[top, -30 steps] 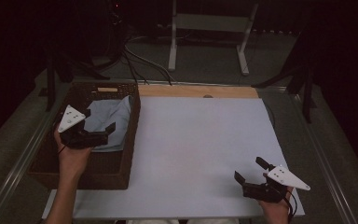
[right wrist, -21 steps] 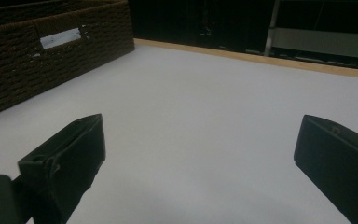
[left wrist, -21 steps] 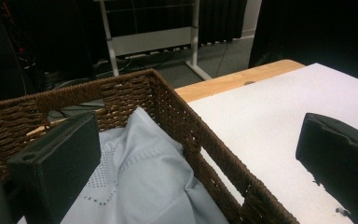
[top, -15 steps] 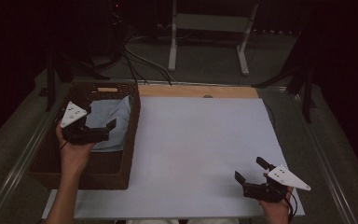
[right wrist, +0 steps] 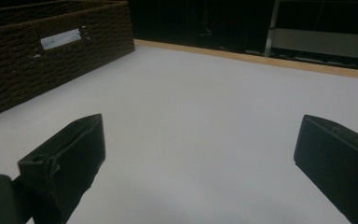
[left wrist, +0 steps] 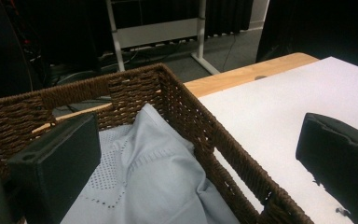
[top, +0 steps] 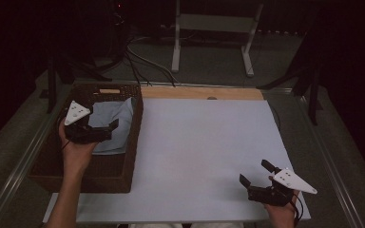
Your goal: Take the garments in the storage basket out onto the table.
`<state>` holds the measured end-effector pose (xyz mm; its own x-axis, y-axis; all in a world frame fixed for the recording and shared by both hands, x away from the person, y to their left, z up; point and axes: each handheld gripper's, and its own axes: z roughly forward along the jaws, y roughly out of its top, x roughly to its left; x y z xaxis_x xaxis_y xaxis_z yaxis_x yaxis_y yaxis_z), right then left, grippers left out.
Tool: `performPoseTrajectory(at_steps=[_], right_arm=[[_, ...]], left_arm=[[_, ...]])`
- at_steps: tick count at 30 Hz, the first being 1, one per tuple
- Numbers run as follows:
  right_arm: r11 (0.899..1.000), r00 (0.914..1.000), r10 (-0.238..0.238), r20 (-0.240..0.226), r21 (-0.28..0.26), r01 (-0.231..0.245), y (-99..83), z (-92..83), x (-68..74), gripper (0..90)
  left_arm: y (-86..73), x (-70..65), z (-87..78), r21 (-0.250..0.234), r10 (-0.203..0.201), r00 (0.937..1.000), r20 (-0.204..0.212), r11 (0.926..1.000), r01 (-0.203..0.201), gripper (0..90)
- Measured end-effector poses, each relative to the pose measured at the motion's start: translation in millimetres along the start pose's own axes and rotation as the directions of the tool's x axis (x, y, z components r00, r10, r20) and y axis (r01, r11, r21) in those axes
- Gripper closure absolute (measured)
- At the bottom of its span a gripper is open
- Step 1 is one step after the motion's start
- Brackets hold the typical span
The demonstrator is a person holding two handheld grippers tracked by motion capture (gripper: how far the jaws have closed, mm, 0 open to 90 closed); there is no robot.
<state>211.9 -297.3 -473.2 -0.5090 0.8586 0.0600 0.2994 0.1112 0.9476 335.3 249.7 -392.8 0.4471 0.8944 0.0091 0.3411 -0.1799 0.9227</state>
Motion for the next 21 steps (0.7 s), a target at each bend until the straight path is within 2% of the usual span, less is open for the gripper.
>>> performPoseTrajectory(at_steps=[21], right_arm=[[1.000, 1.0000, 0.000, -0.002, -0.002, 0.000, 0.0, 0.5, 0.0, 2.3]], left_arm=[[2.6, 6.6, 9.5, 0.036, 0.002, 0.9999, -0.013, 0.9993, -0.001, 1.5]])
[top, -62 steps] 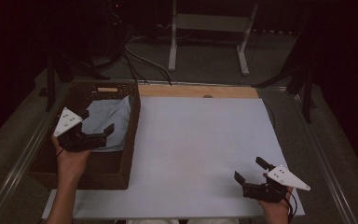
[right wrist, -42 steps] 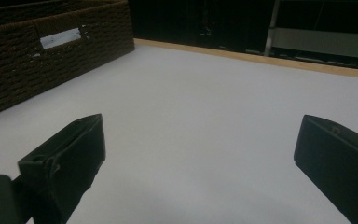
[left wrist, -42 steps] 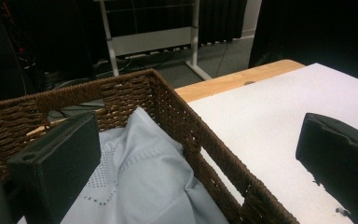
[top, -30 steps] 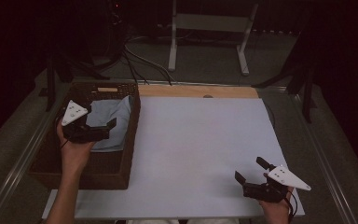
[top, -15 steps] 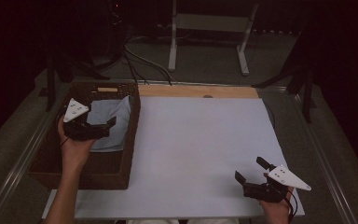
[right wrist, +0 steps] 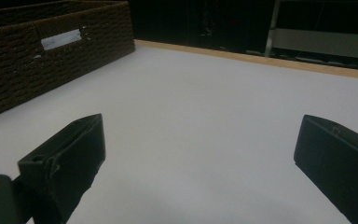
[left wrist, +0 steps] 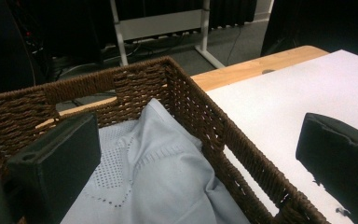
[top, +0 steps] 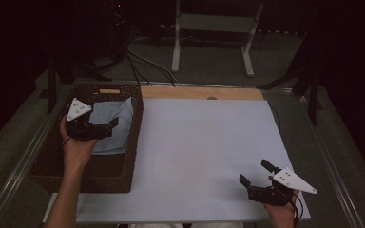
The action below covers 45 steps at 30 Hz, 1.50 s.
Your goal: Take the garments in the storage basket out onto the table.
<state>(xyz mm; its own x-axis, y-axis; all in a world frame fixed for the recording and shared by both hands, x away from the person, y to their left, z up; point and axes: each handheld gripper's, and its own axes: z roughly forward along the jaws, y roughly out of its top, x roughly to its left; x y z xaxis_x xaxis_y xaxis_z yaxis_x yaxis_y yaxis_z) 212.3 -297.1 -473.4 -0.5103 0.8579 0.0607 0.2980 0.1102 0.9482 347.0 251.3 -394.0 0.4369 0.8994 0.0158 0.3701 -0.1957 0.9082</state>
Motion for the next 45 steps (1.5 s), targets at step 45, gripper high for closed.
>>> performPoseTrajectory(at_steps=[45], right_arm=[[1.000, 1.0000, 0.002, -0.003, -0.009, -0.002, 0.5, -0.6, -0.4, 2.3]], left_arm=[[-5.6, 13.3, 36.2, 0.116, -0.033, 0.9992, -0.020, 0.9926, 0.035, 1.5]])
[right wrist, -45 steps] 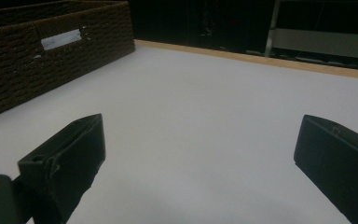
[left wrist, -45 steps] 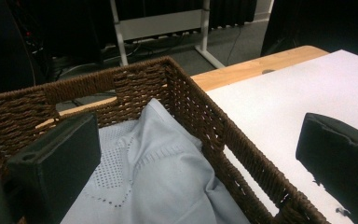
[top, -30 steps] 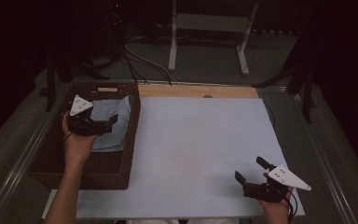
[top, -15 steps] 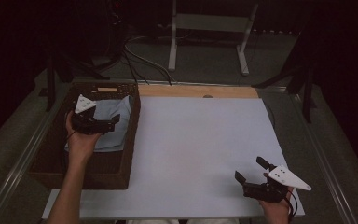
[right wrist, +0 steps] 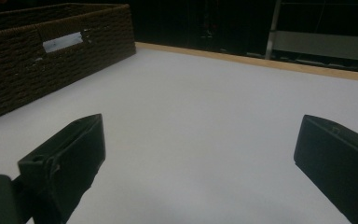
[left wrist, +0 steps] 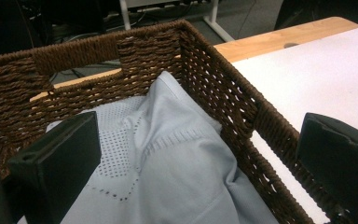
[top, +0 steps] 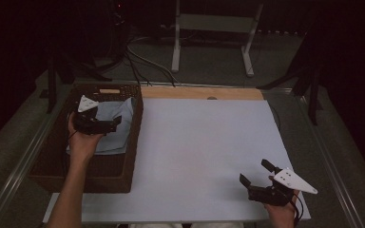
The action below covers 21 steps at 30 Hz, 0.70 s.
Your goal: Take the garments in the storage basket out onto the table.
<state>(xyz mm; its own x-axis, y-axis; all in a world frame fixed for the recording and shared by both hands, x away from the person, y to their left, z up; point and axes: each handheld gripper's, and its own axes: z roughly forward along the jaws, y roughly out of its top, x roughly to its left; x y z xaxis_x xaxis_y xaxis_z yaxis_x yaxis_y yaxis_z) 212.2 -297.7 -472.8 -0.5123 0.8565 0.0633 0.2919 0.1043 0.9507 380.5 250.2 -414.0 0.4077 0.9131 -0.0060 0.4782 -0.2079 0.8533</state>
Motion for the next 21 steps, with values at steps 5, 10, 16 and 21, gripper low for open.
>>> performPoseTrajectory(at_steps=[5, 10, 16, 21], right_arm=[[1.000, 1.0000, -0.001, -0.001, -0.001, 0.001, 0.1, -0.1, 0.0, 2.3], [1.000, 1.0000, 0.001, -0.001, -0.002, -0.001, 0.1, 0.1, -0.1, 2.3], [1.000, 1.0000, 0.002, -0.002, -0.003, -0.002, 0.1, 0.1, -0.4, 2.3], [1.000, 1.0000, 0.002, -0.004, -0.003, -0.002, 0.2, 0.5, -0.3, 2.3]], left_arm=[[3.4, 1.2, 1.8, 0.001, -0.005, 1.0000, 0.004, 1.0000, 0.005, 1.5], [5.7, 2.7, 5.4, 0.002, -0.020, 0.9998, 0.008, 0.9998, 0.020, 1.6], [6.8, 4.3, 9.7, -0.004, -0.027, 0.9995, 0.015, 0.9996, 0.027, 1.6], [5.2, 5.9, 14.5, 0.009, -0.019, 0.9994, 0.027, 0.9998, 0.019, 1.6]])
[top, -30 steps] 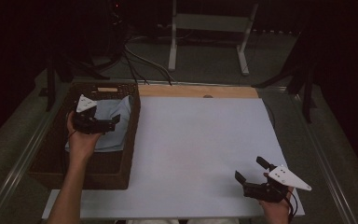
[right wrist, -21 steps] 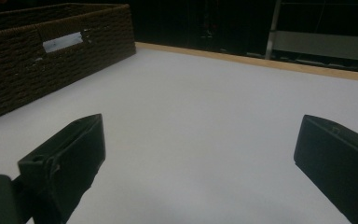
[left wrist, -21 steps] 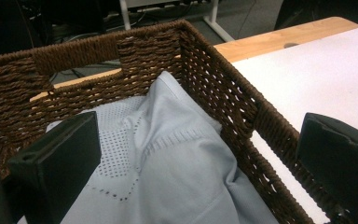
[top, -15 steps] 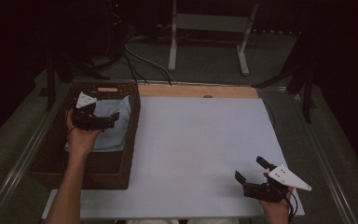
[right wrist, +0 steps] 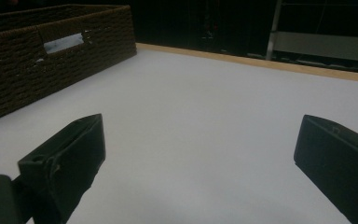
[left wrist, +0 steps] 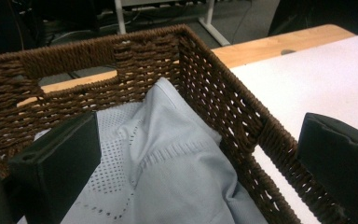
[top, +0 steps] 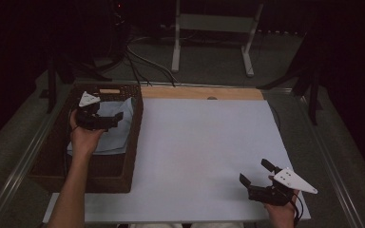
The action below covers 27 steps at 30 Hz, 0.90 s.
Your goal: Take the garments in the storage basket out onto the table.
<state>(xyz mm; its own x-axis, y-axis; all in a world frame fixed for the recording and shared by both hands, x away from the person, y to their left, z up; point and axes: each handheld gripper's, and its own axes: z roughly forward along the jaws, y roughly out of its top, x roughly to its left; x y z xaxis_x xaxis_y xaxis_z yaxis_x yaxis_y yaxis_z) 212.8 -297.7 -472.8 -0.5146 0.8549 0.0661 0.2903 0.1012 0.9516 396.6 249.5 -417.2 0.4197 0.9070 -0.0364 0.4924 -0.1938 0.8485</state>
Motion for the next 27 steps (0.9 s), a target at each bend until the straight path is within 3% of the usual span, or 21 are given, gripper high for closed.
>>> performPoseTrajectory(at_steps=[13, 27], right_arm=[[1.000, 1.0000, 0.001, 0.000, -0.003, -0.001, 0.1, -0.6, -0.7, 2.3], [1.000, 1.0000, 0.000, -0.002, -0.004, 0.000, 0.3, -0.7, -0.9, 2.3]], left_arm=[[-4.8, 4.2, 15.5, 0.049, -0.002, 0.9999, -0.012, 0.9988, 0.003, 1.6], [-13.3, 5.6, 29.7, 0.128, 0.008, 0.9998, -0.017, 0.9917, -0.006, 1.7]])
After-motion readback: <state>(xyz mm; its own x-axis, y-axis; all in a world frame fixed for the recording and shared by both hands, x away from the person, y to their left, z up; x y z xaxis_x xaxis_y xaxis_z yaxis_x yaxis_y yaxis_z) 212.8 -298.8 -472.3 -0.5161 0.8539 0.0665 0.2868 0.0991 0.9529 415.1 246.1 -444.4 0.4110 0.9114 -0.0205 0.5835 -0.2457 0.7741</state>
